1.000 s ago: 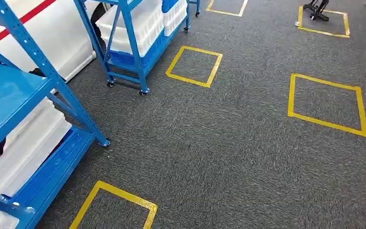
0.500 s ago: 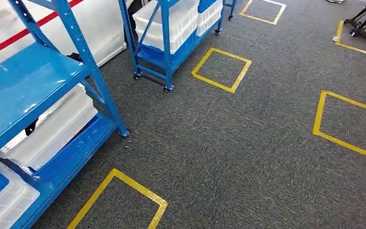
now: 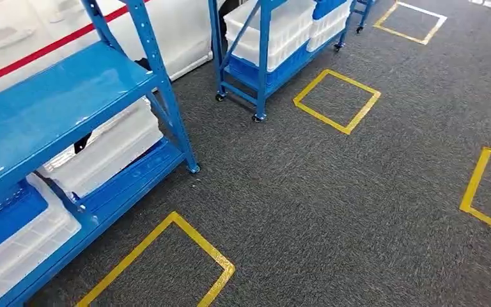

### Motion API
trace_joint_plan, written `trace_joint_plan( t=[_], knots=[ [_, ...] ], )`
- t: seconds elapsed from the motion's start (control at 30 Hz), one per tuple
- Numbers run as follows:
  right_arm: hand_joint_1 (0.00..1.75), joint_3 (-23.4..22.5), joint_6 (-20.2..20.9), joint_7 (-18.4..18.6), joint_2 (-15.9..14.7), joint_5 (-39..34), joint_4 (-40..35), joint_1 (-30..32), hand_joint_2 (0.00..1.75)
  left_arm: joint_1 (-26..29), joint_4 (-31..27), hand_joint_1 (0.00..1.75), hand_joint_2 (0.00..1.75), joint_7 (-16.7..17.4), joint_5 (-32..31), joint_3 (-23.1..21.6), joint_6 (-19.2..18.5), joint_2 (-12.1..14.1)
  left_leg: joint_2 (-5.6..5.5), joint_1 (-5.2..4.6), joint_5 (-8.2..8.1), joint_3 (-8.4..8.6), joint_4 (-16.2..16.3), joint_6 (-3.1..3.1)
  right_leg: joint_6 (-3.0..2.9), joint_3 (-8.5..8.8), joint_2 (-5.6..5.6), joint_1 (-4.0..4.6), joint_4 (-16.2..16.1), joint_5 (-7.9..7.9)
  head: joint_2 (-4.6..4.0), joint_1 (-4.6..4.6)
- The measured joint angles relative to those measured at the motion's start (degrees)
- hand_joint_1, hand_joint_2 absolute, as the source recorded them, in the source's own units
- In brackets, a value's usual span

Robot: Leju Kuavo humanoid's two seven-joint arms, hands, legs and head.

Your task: Take the parts from the cabinet and place them on the table.

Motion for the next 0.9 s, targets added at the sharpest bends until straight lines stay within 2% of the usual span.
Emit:
trace_joint_plan(
  t=[0.03,0.07,0.1,0.13,0.2,0.23,0.4,0.43,0.47,0.5,0.53,0.6,0.63,0.67,0.7,0.73,0.8,0.83,0.87,0.9],
  knots=[
    [0.0,0.0,-0.15,-0.15,0.04,0.0,0.0,-0.06,0.0,-0.04,0.0,0.0,0.0,0.04,-0.02,0.02,0.02,-0.13,1.12,-0.06,2.19,2.84,-5.12,0.24,0.15,0.11,-0.54,0.03,0.11,-0.11,0.0,-0.04],
    [0.0,0.0,-0.2,-0.35,0.11,0.0,0.0,-0.09,0.0,-0.18,0.0,0.0,0.0,0.04,-0.02,0.04,0.07,-0.24,3.89,-0.22,3.05,5.27,-9.65,0.66,0.36,0.27,-1.11,0.15,0.16,-0.25,0.0,-0.02],
    [0.0,0.0,-0.17,-0.39,0.11,0.0,0.0,-0.09,0.0,-0.43,0.0,0.0,0.0,0.04,-0.02,0.04,0.09,-0.28,5.26,-0.78,2.53,5.35,-10.38,1.06,0.69,0.31,-1.65,0.56,0.25,-0.43,0.0,0.0],
    [0.0,0.0,-0.13,-0.44,0.15,0.0,0.0,-0.11,0.0,-0.57,0.0,0.0,0.0,0.04,-0.02,0.04,0.18,-0.28,4.31,-0.78,2.88,5.24,-10.55,1.32,0.88,0.34,-2.09,0.5,0.29,-0.45,0.0,0.19],
    [0.0,0.0,0.11,-0.39,0.17,0.0,0.0,-0.31,0.0,-0.47,0.0,0.0,0.0,0.04,0.04,0.24,0.26,-0.31,3.18,-0.96,2.99,4.95,-10.57,1.66,1.46,0.73,-3.16,0.32,-0.03,-0.33,0.0,0.13],
    [0.0,0.0,0.37,-0.03,0.2,0.0,0.0,-0.49,0.0,-0.47,0.0,0.0,0.0,0.04,0.13,0.5,0.31,-0.28,2.58,-0.64,3.3,5.15,-11.26,2.11,1.79,1.0,-3.64,0.55,-0.02,-0.5,0.0,0.21],
    [0.0,0.0,0.42,0.11,0.2,0.0,0.0,-0.47,0.0,-0.53,0.0,0.0,0.0,0.04,0.15,0.59,0.33,-0.28,2.42,-0.53,3.45,5.41,-11.37,2.23,1.92,0.95,-3.58,0.57,0.0,-0.62,0.0,0.24],
    [0.0,0.0,0.96,0.77,0.2,0.0,0.02,-0.39,0.0,-0.51,0.0,0.0,0.0,0.0,0.48,0.85,0.37,-0.28,1.76,-0.28,3.91,5.68,-11.78,2.55,2.42,0.46,0.09,0.12,1.5,-1.99,0.0,0.37],
    [0.0,0.0,1.03,0.88,0.2,0.0,0.02,-0.4,0.0,-0.52,0.0,0.0,0.0,0.0,0.53,0.9,0.39,-0.26,1.54,-0.23,3.98,5.59,-11.78,2.69,2.44,0.0,0.91,0.07,2.48,-2.78,0.0,0.28],
    [0.0,-0.07,1.64,2.28,0.2,-0.09,0.04,-0.11,0.0,-0.93,0.0,0.0,0.0,-0.07,0.63,1.05,0.55,-0.26,-0.76,-0.35,4.34,4.93,-11.73,3.16,2.67,-7.01,3.59,-0.18,16.46,-9.04,0.0,0.53],
    [0.0,-0.15,2.03,2.88,0.2,-0.24,0.04,-0.11,0.0,-0.85,0.0,0.0,0.0,-0.05,0.57,1.16,0.37,-0.28,-2.02,-0.27,4.41,5.01,-11.67,3.04,2.67,-6.85,3.67,-0.34,15.79,-7.09,0.0,0.5],
    [0.0,-0.26,2.08,3.34,0.17,-0.24,0.04,-0.19,0.0,-0.86,0.0,0.0,0.0,-0.04,0.33,1.14,0.37,-0.5,-3.71,-0.11,4.35,5.04,-11.33,2.76,2.56,-2.88,4.34,-0.66,7.13,-1.46,0.0,0.52],
    [0.0,-0.35,2.06,3.59,0.15,-0.24,0.04,-0.14,0.0,-0.9,0.0,0.0,0.0,-0.04,0.06,1.14,0.39,-0.63,-4.45,-0.04,4.23,5.02,-11.07,2.5,2.52,-0.65,5.67,-0.91,2.32,0.68,-0.02,0.5],
    [0.0,-0.48,2.06,3.61,0.13,-0.24,0.11,0.09,0.0,-0.95,0.0,0.0,0.0,-0.04,-0.02,1.14,0.37,-0.72,-4.93,-0.31,4.11,4.64,-10.75,2.04,2.56,-0.26,8.35,-0.91,1.06,-0.34,0.0,0.55],
    [0.0,-0.55,2.03,3.56,0.13,-0.24,0.11,0.09,0.0,-1.1,0.0,0.0,0.0,-0.07,-0.09,1.14,0.39,-0.72,-5.61,-0.29,4.2,4.2,-10.42,1.56,2.38,-0.46,8.05,-0.87,0.92,-0.1,0.0,0.55],
    [0.0,-0.57,1.99,3.41,0.11,-0.24,0.11,0.0,0.0,-1.05,0.0,0.0,0.0,-0.09,-0.22,1.14,0.37,-0.72,-5.83,-0.2,4.31,4.04,-10.54,1.21,2.2,-0.52,7.54,-0.73,0.93,-0.08,0.0,0.54],
    [0.0,-0.59,1.86,2.84,0.09,-0.22,0.09,-0.13,0.0,-0.77,0.0,0.0,0.0,-0.15,-0.46,1.14,0.37,-0.74,-6.88,0.08,4.49,3.77,-10.89,0.37,1.38,-0.35,6.62,-0.64,0.63,0.15,0.0,0.55],
    [0.0,-0.59,1.82,2.45,0.07,-0.22,0.09,-0.1,0.0,-0.82,0.0,0.0,0.0,-0.18,-0.52,1.14,0.37,-0.74,-5.4,0.2,4.0,3.78,-10.29,0.28,0.84,-0.22,5.7,-0.86,0.26,0.4,0.0,0.48],
    [0.0,-0.61,1.79,2.14,0.07,-0.2,0.09,-0.06,0.0,-0.85,0.0,0.0,0.0,-0.22,-0.52,1.14,0.37,-0.74,-2.75,-0.06,2.52,2.97,-8.32,0.12,0.48,-0.19,5.33,-0.77,0.14,0.4,0.0,0.05],
    [0.0,-0.61,1.77,1.95,0.09,-0.18,0.09,0.01,0.0,-0.96,0.0,0.0,0.0,-0.24,-0.55,1.14,0.35,-0.76,-1.46,-0.05,0.24,1.2,-4.61,-0.04,0.15,-0.21,4.56,-0.6,0.15,0.35,-0.02,-0.2]
  ],
)
